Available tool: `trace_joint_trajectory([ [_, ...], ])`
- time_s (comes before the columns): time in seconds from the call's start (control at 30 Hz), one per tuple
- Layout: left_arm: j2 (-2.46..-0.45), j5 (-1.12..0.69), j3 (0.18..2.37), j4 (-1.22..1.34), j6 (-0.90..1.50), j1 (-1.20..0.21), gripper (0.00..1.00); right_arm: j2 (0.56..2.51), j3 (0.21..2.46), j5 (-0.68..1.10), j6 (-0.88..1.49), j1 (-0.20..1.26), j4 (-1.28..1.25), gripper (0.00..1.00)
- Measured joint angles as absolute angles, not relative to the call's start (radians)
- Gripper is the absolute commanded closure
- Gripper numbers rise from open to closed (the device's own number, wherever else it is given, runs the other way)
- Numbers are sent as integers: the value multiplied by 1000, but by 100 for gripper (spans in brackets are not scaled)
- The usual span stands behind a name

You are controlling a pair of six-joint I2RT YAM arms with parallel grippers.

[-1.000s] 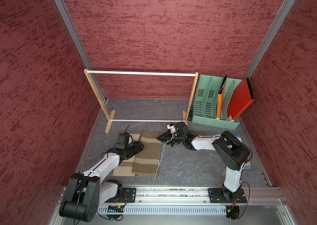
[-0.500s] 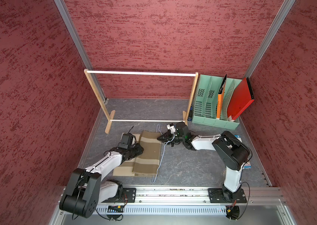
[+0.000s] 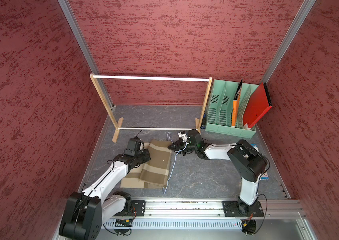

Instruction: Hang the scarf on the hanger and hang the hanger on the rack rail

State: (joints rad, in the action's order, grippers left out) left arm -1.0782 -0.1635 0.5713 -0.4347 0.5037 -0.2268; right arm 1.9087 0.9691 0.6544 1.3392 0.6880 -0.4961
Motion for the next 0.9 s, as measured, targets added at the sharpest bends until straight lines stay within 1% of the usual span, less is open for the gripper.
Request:
trace_joint_trajectory([
  [0.27, -1048, -83, 645, -578, 457, -168, 100, 1946, 1024, 654, 1377, 730, -526, 100],
  [0.43, -1047, -33, 655, -628, 453, -105, 100, 1950, 1056, 653, 1380, 739, -525, 100],
  [0.8, -1096, 59, 683, -616, 417, 47, 98, 2013, 1092, 651, 1384, 739, -516, 100],
  [0.9, -1130, 70, 701, -598, 406, 80, 95, 2015, 1092, 651, 1383, 739, -501, 100],
])
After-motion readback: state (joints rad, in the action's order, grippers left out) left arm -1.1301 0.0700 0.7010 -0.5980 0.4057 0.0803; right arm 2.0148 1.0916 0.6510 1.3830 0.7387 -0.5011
